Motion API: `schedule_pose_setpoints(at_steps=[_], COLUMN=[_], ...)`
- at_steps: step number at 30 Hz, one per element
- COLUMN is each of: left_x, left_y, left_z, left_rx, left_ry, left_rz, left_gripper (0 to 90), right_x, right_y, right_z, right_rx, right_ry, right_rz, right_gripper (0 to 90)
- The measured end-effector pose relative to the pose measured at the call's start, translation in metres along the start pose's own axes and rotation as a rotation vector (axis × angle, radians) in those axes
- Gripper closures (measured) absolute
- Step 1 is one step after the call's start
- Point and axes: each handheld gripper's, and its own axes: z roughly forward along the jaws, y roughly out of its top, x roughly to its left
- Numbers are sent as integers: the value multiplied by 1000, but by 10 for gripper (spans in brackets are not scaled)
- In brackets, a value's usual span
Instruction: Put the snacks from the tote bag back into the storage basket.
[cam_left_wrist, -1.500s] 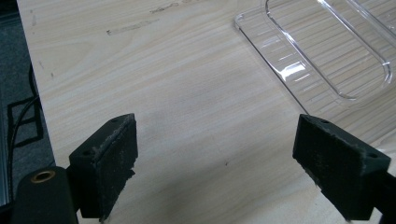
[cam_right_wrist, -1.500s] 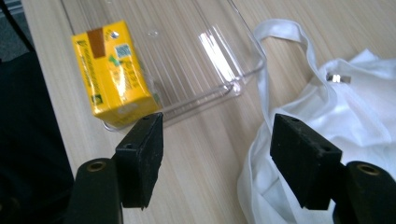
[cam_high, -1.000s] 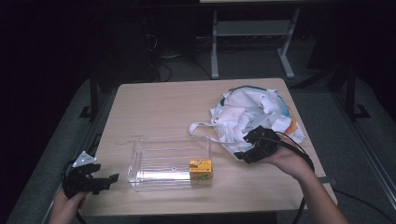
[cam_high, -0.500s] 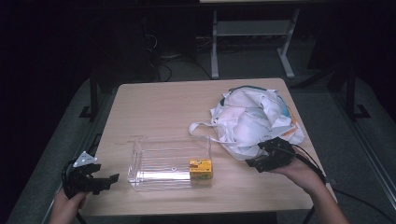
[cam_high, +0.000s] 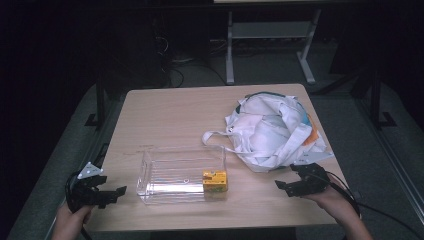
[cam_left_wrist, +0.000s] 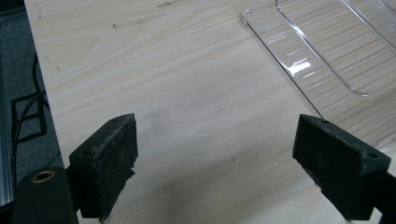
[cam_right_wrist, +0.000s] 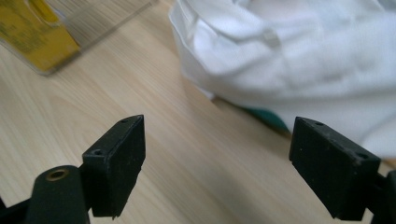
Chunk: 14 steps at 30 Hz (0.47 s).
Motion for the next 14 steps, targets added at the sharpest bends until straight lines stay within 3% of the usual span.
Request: schedule_pose_setpoints(at_steps=[5, 14], left_x=[0, 2], left_y=[1, 0], left_z=[1, 6], left_rx=[7, 25], left_ry=[3, 4], left_rz=[11, 14], left_gripper=[138, 138], right_x=[-5, -7], right_y=[-15, -16], right_z=[3, 3], right_rx=[7, -15], right_ry=[-10, -25], right_rz=[55, 46], right_gripper=[182, 175])
